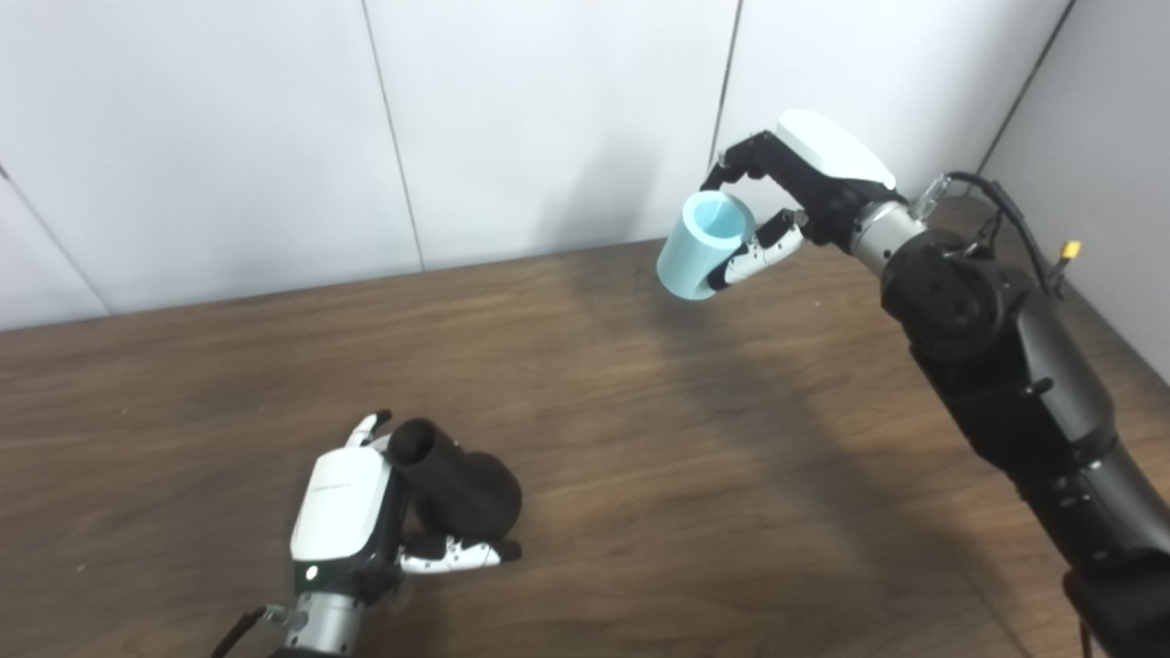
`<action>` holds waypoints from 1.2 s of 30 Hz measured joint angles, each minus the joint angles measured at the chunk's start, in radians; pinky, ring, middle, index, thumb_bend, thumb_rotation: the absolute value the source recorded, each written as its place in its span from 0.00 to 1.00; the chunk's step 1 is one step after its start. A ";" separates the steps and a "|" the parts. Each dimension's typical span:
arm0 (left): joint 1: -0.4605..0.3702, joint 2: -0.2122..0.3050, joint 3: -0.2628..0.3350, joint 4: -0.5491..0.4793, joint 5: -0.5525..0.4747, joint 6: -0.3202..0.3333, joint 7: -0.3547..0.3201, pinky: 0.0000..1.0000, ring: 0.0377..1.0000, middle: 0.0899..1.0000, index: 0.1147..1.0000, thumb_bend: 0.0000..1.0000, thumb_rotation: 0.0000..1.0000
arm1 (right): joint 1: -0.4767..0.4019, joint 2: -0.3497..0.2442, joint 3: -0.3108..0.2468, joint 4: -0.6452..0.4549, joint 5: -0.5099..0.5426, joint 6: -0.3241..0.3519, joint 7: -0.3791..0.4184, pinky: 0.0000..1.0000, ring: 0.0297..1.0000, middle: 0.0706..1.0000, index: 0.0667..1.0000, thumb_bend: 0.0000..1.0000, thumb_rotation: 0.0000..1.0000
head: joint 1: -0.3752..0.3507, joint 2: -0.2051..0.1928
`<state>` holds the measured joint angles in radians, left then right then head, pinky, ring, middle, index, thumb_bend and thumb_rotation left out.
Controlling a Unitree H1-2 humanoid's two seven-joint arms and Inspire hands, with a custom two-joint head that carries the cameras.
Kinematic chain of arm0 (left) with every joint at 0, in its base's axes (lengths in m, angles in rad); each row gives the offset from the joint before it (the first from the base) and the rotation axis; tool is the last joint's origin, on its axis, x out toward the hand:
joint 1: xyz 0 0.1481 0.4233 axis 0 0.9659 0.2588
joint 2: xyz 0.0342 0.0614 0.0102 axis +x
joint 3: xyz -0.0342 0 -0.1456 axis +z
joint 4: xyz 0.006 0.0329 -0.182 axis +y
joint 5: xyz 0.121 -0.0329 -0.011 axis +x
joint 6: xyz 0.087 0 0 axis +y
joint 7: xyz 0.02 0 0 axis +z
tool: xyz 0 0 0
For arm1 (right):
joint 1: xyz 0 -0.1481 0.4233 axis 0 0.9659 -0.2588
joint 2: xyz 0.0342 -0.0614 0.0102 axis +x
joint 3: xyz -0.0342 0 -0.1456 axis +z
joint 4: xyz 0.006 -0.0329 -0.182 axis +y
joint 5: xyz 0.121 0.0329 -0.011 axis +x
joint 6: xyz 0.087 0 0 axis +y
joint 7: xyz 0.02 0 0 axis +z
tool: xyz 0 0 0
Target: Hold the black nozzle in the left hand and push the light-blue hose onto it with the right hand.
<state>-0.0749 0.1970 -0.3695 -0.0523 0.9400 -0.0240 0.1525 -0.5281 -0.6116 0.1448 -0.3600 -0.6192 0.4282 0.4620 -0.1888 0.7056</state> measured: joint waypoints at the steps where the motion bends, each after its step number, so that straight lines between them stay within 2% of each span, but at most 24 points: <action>1: 0.000 -0.001 -0.003 0.000 0.006 0.005 0.001 0.91 0.60 0.43 0.42 0.52 0.00 | -0.005 0.001 0.003 -0.020 0.002 0.002 0.018 0.76 0.73 0.65 0.45 0.53 0.15 | 0.018 -0.002; 7: -0.002 -0.013 -0.012 0.001 0.021 0.017 0.010 0.91 0.60 0.42 0.43 0.52 0.00 | -0.056 0.027 0.010 -0.140 0.029 0.036 0.118 0.87 0.73 0.65 0.44 0.53 0.15 | 0.052 -0.005; 11: -0.006 -0.022 -0.023 0.003 0.035 0.027 0.011 0.91 0.60 0.42 0.43 0.52 0.00 | -0.084 0.075 0.010 -0.181 0.044 0.037 0.165 0.77 0.74 0.64 0.44 0.53 0.14 | 0.069 -0.006; 15: -0.008 -0.031 -0.037 0.003 0.057 0.046 0.018 0.92 0.60 0.43 0.42 0.52 0.00 | -0.096 0.118 0.019 -0.209 0.040 0.037 0.207 0.82 0.79 0.63 0.44 0.53 0.15 | 0.106 -0.003; 20: -0.010 -0.032 -0.058 0.003 0.092 0.065 0.028 0.91 0.60 0.43 0.42 0.52 0.00 | -0.114 0.141 0.019 -0.227 -0.001 0.037 0.250 0.81 0.78 0.63 0.44 0.53 0.14 | 0.126 0.000; 24: -0.012 -0.034 -0.070 0.003 0.102 0.080 0.028 0.94 0.60 0.42 0.43 0.52 0.00 | -0.114 0.143 0.020 -0.227 -0.006 0.037 0.274 0.75 0.74 0.63 0.44 0.53 0.14 | 0.141 0.005; 32: -0.015 -0.031 -0.099 -0.009 0.167 0.112 0.020 0.99 0.60 0.42 0.43 0.52 0.00 | -0.114 0.147 0.023 -0.235 -0.003 0.035 0.284 0.82 0.70 0.61 0.44 0.53 0.14 | 0.150 0.011; 36: -0.015 -0.032 -0.112 -0.032 0.205 0.143 -0.011 1.00 0.60 0.44 0.42 0.52 0.00 | -0.114 0.150 0.025 -0.236 0.016 0.032 0.283 0.83 0.67 0.61 0.44 0.53 0.14 | 0.172 0.017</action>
<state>-0.0898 0.1648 -0.4816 -0.0843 1.1448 0.1190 0.1415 -0.6425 -0.4617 0.1702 -0.5959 -0.6035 0.4600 0.7453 -0.0169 0.7225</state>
